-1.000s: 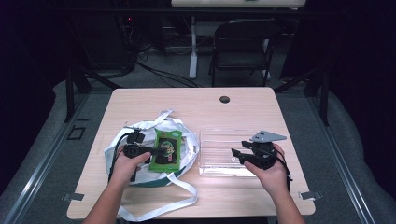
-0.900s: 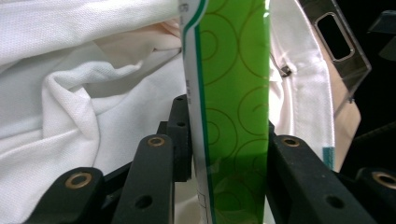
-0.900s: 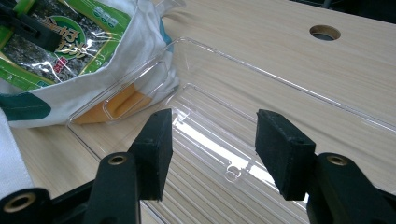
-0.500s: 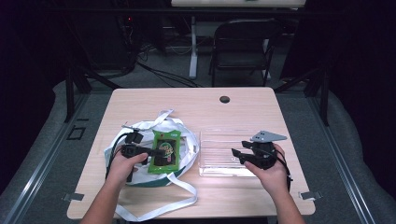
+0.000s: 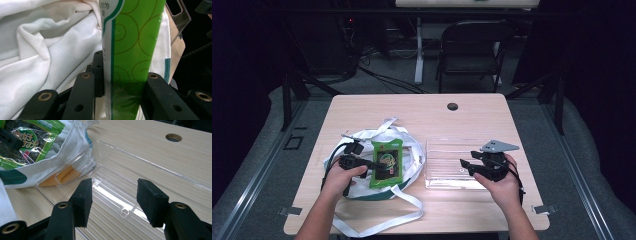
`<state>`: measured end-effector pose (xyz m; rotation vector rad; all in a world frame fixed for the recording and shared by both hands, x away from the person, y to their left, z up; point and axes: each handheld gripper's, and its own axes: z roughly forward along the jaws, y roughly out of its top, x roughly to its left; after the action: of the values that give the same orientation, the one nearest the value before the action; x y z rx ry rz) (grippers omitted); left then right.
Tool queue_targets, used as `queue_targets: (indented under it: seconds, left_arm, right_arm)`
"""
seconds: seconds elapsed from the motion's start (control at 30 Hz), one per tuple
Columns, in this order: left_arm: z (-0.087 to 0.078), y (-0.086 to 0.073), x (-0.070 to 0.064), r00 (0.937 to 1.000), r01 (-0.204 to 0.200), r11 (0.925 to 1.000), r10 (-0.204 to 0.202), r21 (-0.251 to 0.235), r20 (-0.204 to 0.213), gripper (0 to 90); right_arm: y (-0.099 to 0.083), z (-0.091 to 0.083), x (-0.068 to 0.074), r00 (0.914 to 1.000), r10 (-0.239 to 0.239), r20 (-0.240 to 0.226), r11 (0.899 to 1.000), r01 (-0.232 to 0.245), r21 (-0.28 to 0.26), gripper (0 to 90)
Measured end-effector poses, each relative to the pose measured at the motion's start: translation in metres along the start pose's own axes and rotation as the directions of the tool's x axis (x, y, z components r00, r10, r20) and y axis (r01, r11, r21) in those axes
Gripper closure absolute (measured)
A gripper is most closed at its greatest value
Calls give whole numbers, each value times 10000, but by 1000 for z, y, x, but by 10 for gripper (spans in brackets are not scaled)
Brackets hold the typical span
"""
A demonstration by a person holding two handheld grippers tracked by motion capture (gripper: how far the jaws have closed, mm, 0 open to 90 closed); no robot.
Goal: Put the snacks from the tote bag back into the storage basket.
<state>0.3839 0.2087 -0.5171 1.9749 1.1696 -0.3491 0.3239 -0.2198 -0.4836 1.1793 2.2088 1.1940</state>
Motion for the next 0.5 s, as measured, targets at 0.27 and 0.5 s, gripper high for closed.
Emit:
queue_targets:
  seconds: [0.27,0.5]
  left_arm:
    - [-11,1,-1,9995,-305,9988,302,-392,-91,738]
    - [-19,1,-2,9991,-374,9959,355,-819,-236,739]
  right_arm:
    - [0,1,0,10000,-21,-20,10000,21,20,461]
    - [0,1,0,10000,-2,-31,10000,2,-19,461]
